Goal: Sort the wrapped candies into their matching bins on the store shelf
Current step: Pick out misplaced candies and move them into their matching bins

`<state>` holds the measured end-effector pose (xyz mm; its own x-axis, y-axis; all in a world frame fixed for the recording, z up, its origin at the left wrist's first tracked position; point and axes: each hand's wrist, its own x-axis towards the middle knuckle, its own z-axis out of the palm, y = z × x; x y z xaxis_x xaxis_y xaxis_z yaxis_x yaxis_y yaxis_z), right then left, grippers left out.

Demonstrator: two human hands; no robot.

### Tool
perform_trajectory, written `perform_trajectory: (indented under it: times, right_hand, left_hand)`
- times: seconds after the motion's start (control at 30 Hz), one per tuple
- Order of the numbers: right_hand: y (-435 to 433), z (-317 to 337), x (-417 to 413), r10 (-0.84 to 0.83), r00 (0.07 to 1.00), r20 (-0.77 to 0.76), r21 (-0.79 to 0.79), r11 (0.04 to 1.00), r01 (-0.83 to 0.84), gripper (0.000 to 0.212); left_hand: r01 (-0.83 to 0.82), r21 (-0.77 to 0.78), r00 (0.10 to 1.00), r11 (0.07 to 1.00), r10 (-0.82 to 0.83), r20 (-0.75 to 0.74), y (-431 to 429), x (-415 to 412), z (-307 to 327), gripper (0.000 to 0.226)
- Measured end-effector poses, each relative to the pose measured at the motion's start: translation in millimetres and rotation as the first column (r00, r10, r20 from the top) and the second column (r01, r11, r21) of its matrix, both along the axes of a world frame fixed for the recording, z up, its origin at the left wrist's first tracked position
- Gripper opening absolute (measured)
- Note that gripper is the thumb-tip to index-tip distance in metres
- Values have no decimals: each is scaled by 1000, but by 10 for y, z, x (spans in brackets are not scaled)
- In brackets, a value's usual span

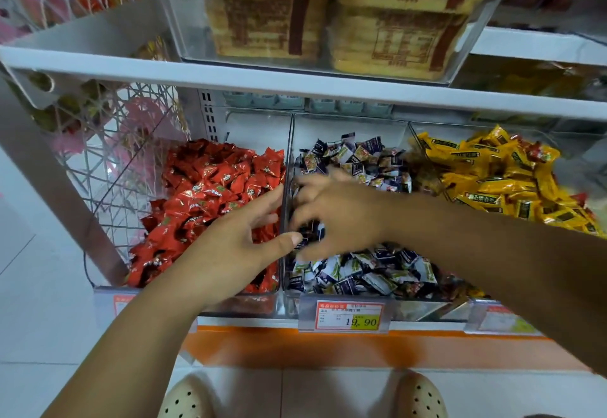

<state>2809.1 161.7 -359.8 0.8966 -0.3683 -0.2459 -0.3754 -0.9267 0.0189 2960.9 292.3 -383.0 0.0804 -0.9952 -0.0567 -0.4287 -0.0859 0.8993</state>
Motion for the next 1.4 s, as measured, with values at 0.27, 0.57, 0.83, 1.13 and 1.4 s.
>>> perform_trajectory:
  times: [0.27, 0.57, 0.83, 1.13, 1.4]
  right_hand:
    - [-332, -306, 22, -79, 936, -342, -221, 975, 1, 52]
    - [-564, -104, -206, -155, 981, -119, -107, 984, 143, 28]
    - [-605, 154, -429, -205, 975, -89, -41, 978, 202, 32]
    - [-449, 489, -475, -258, 948, -185, 208, 933, 295, 61]
    - [-228, 45, -455, -217, 807, -549, -129, 976, 174, 139]
  left_hand:
    - [9, -10, 1000, 1000, -9, -6, -4, 19, -34, 69]
    - [6, -2, 1000, 1000, -6, -5, 4, 33, -61, 71]
    - [17, 12, 1000, 1000, -17, 3, 11, 25, -28, 72]
    - [17, 23, 1000, 1000, -17, 9, 19, 2, 8, 73]
    - [-5, 19, 1000, 1000, 4, 18, 8, -33, 32, 72]
